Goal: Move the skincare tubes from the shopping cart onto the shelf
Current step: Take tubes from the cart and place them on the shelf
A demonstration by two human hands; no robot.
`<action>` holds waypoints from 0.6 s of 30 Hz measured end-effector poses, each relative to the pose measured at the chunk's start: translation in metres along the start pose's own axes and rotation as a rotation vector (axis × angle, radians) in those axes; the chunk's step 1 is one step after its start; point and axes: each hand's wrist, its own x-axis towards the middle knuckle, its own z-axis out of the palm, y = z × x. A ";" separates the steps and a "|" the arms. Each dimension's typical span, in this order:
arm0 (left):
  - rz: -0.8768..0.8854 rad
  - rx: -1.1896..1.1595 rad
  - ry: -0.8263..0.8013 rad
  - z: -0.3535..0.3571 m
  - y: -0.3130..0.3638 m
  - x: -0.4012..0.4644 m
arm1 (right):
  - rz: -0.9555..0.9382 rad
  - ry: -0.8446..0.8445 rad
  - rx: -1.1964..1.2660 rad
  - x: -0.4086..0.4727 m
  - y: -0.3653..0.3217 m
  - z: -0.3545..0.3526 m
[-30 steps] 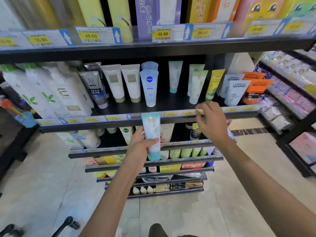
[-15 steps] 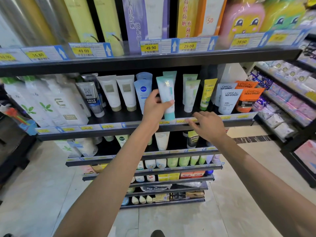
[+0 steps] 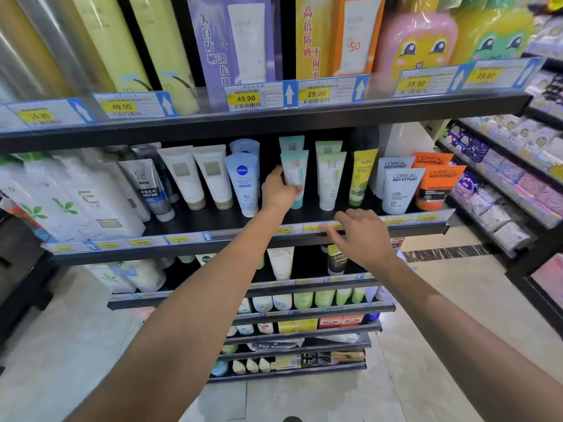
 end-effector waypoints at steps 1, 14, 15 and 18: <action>0.007 0.008 -0.008 0.000 0.000 0.002 | -0.001 0.003 0.013 0.000 0.000 0.001; 0.056 0.053 0.064 0.004 -0.010 0.021 | 0.006 0.024 0.016 -0.001 0.000 0.009; 0.055 0.054 0.064 0.005 -0.010 0.021 | 0.011 0.021 0.016 -0.001 0.000 0.008; 0.046 0.059 0.057 0.004 -0.012 0.022 | 0.023 -0.001 0.021 -0.001 -0.001 0.006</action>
